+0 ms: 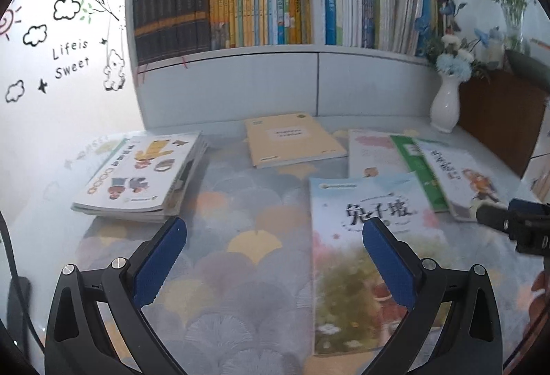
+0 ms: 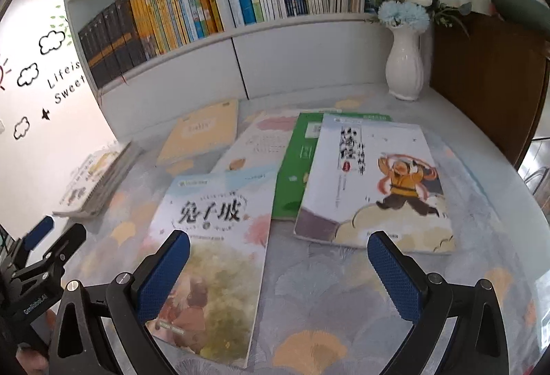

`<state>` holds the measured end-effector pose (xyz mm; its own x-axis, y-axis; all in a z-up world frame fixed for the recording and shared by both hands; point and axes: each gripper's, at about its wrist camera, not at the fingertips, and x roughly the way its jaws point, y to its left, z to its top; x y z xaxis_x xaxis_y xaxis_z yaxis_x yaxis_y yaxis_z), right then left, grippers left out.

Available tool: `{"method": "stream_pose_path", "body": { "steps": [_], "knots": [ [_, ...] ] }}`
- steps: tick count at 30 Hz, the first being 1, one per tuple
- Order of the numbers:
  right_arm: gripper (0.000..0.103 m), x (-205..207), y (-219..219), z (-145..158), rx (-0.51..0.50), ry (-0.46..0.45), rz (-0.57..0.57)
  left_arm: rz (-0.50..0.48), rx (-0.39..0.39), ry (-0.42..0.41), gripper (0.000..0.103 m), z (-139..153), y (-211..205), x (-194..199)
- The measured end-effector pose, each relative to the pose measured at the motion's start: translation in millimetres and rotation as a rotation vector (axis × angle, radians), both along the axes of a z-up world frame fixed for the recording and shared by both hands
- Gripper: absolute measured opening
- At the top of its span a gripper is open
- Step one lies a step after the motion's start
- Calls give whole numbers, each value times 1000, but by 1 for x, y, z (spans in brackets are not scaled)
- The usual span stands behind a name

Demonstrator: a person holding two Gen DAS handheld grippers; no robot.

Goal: Organize books
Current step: 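Move both grippers toward the rabbit-cover book on the cloth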

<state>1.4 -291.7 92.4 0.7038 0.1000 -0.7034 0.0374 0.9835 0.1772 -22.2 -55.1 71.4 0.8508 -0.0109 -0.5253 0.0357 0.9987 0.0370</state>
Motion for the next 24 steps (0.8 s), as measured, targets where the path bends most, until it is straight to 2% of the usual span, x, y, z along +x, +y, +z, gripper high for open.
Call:
{"method": "stream_pose_path", "body": {
  "steps": [5,10,17,24],
  "knots": [
    [103,6,-1,-25,-11,113,36,-2,18,9,102,7,-2,3],
    [103,-3,3,-26,-61,86,24,31,58,-15,102,9,-6,1],
    [103,0,-11,-25,-23,100,-11,34,-44,58,102,5,10,11],
    [103,7,-16,-36,12,164,-5,47,-42,88,102,0,12,15]
  ]
}}
